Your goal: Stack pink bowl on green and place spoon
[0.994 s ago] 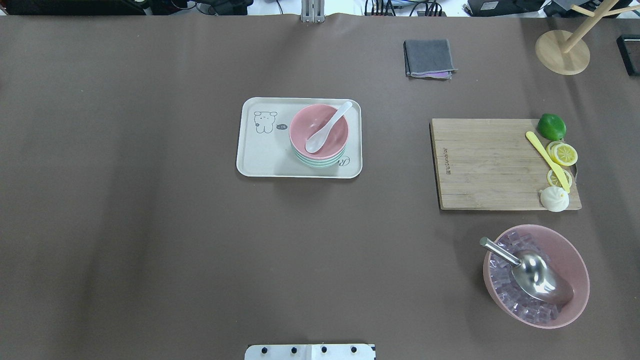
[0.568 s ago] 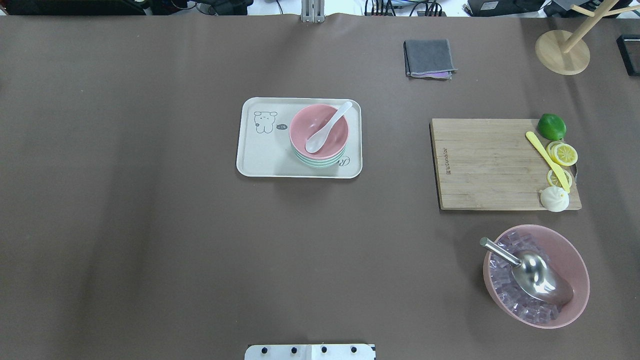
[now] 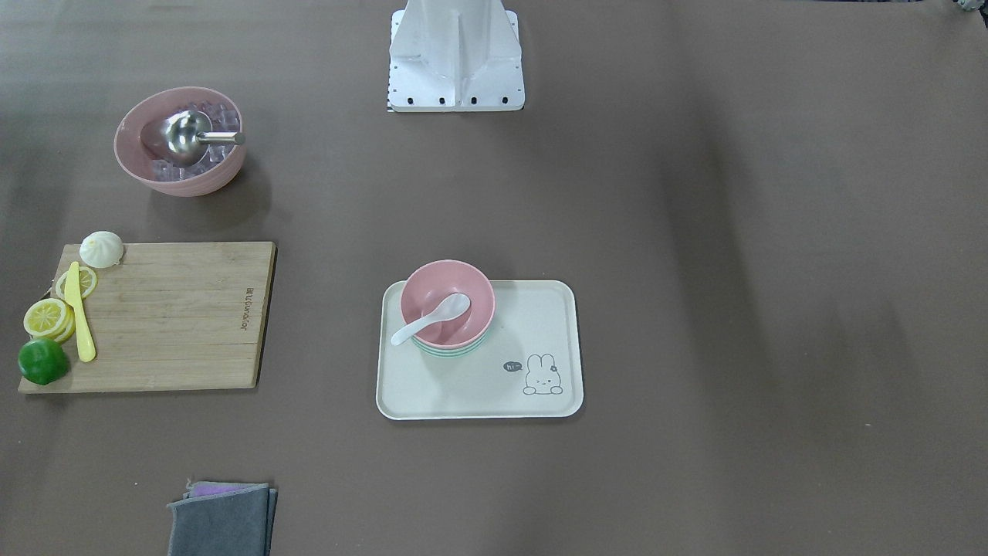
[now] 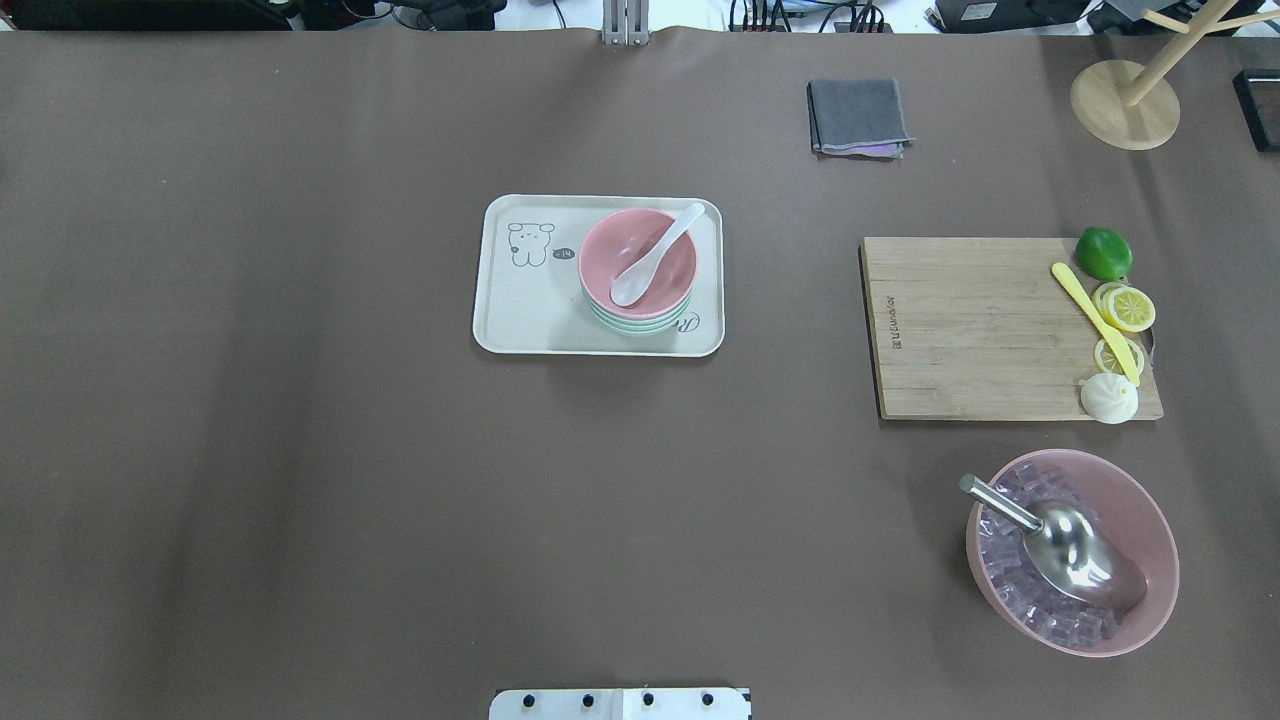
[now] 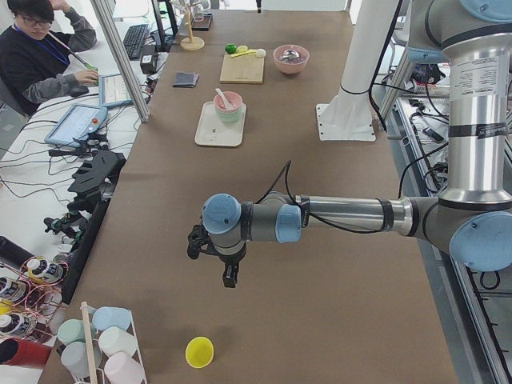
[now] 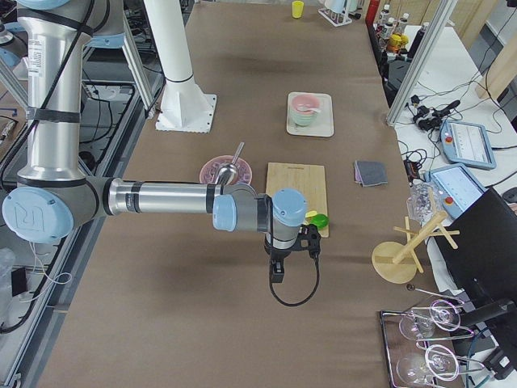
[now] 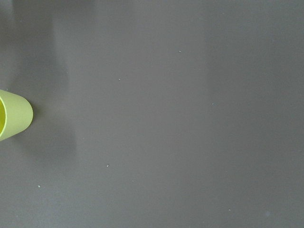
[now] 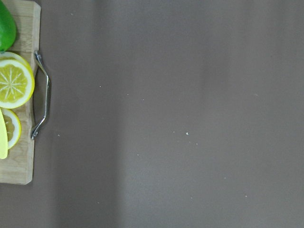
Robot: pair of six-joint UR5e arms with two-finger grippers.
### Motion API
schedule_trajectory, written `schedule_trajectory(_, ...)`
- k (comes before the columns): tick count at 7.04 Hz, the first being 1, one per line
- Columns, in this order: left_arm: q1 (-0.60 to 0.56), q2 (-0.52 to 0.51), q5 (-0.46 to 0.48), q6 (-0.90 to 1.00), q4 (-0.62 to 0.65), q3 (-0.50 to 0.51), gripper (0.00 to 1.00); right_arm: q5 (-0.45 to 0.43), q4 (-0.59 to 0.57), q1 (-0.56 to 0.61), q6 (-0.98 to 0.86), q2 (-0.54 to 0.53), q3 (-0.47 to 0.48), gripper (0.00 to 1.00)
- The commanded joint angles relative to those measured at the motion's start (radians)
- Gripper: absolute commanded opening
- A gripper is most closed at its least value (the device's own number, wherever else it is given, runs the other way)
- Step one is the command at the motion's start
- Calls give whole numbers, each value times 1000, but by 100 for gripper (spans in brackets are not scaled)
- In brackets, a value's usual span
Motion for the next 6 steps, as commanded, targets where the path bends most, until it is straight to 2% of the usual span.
schedule_trajectory(1, 0, 0, -2, 0, 1, 0, 98, 0, 0, 0, 0, 1, 1, 100)
schedule_trajectory(6, 2, -2, 6, 0, 0, 0, 98, 2, 0, 0, 0, 1, 1, 100)
